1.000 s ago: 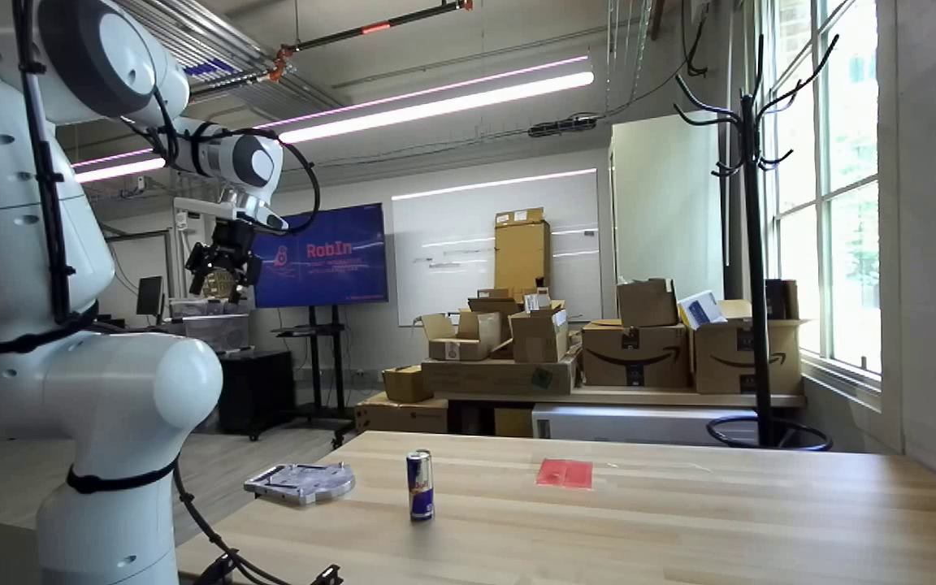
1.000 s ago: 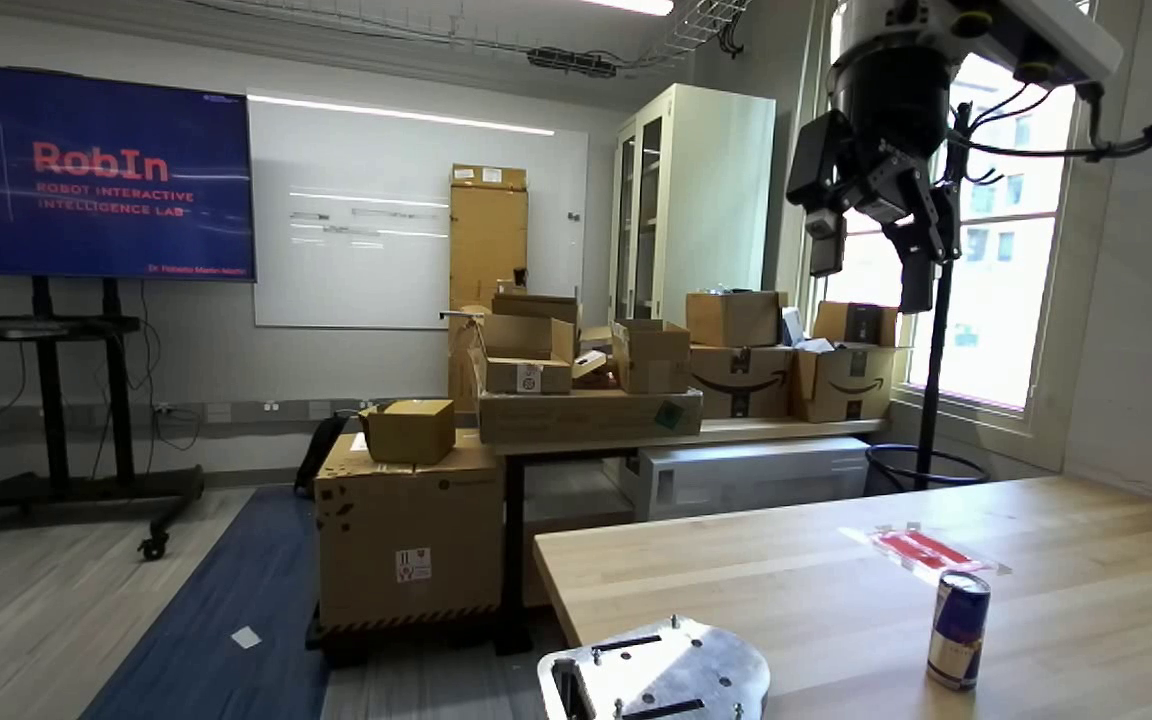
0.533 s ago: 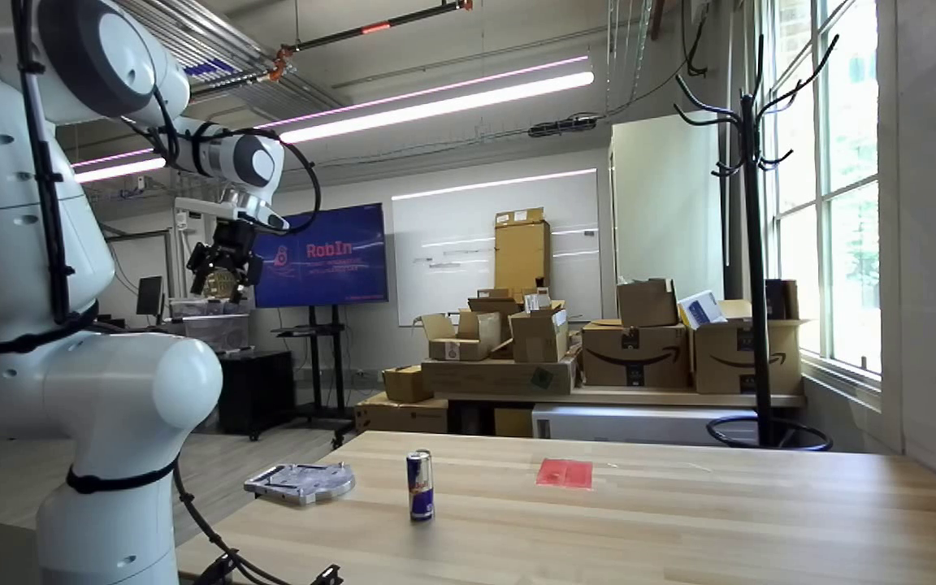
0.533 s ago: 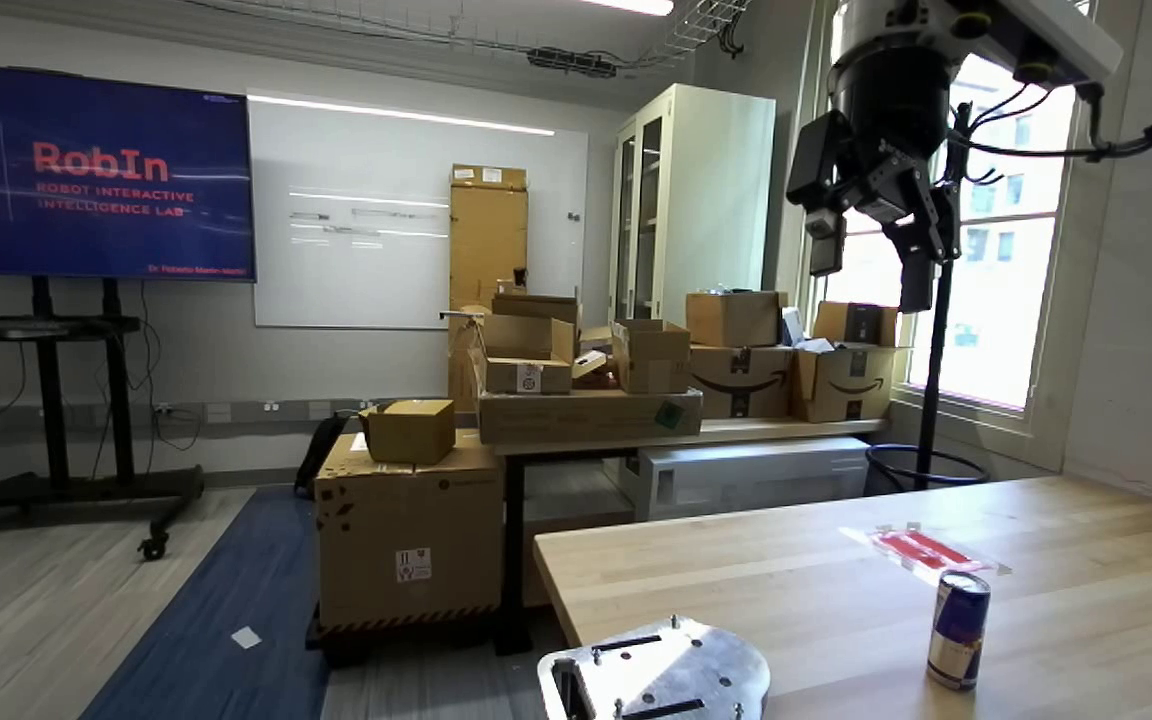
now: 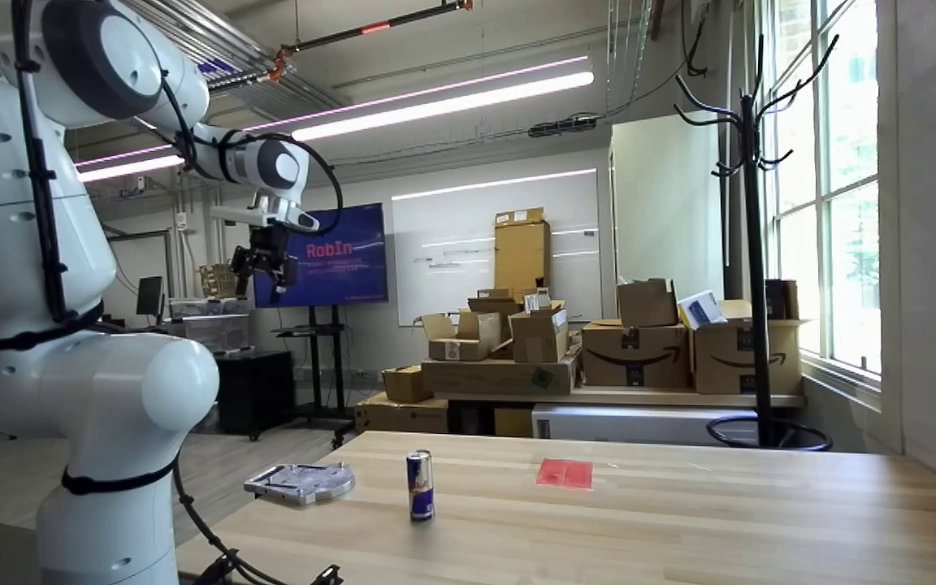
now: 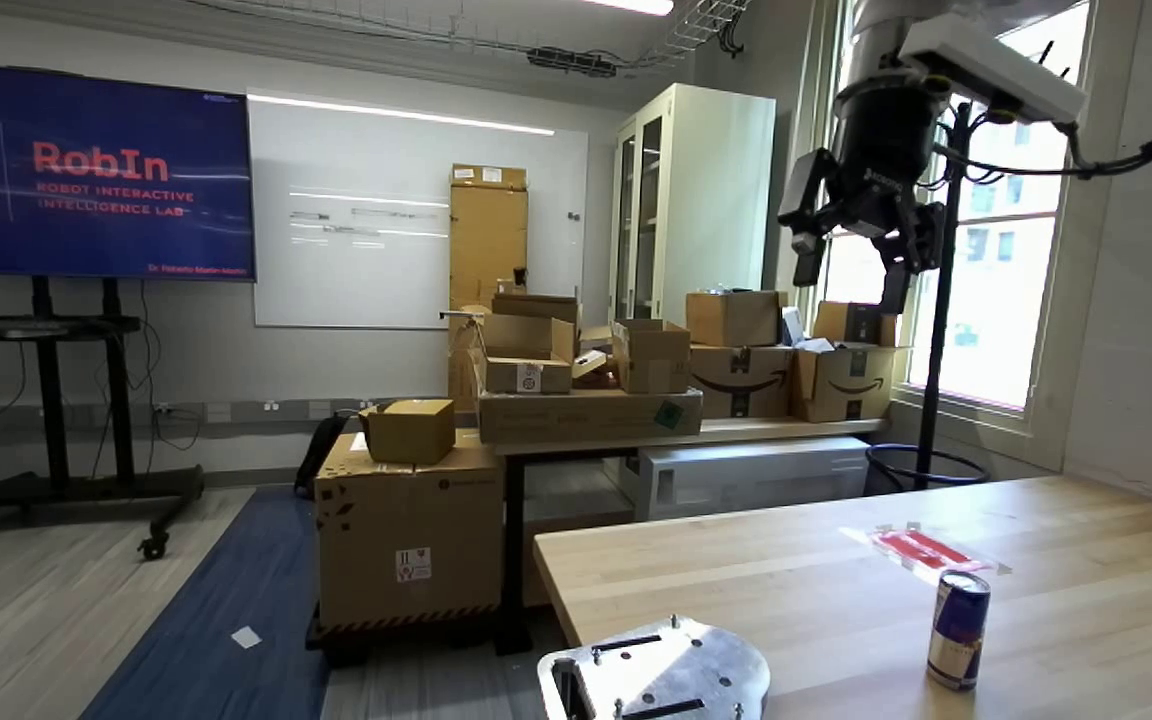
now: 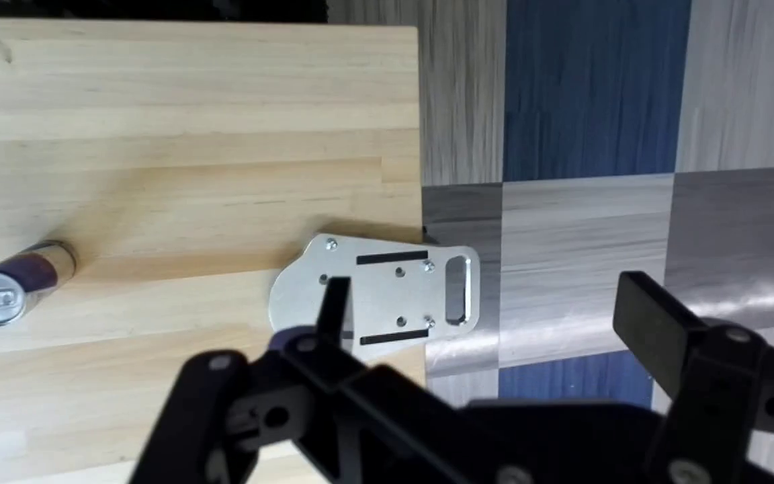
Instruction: Put the can on the silver object.
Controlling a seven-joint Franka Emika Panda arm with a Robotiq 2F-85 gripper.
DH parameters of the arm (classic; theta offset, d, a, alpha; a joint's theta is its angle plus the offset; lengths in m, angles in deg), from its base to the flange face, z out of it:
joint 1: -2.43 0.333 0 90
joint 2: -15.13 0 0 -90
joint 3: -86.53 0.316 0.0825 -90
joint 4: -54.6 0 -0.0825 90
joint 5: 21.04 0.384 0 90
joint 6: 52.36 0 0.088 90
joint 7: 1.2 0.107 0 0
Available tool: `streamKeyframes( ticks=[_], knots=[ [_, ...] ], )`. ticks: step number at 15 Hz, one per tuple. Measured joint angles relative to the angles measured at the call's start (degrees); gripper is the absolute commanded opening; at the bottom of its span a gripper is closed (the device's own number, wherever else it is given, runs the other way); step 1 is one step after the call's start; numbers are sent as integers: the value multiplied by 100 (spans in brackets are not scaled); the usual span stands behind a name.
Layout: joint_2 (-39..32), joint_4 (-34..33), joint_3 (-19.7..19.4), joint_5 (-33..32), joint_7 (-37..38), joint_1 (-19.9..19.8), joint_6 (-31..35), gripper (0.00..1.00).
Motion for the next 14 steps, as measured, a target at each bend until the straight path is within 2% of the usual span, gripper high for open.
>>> streamKeyframes(
  ticks=[7, 14],
  knots=[
    [-535, -5, -310, -546, -1, -356, 807, 100],
    [-876, -28, -747, -542, -19, -578, 957, 100]
  ],
)
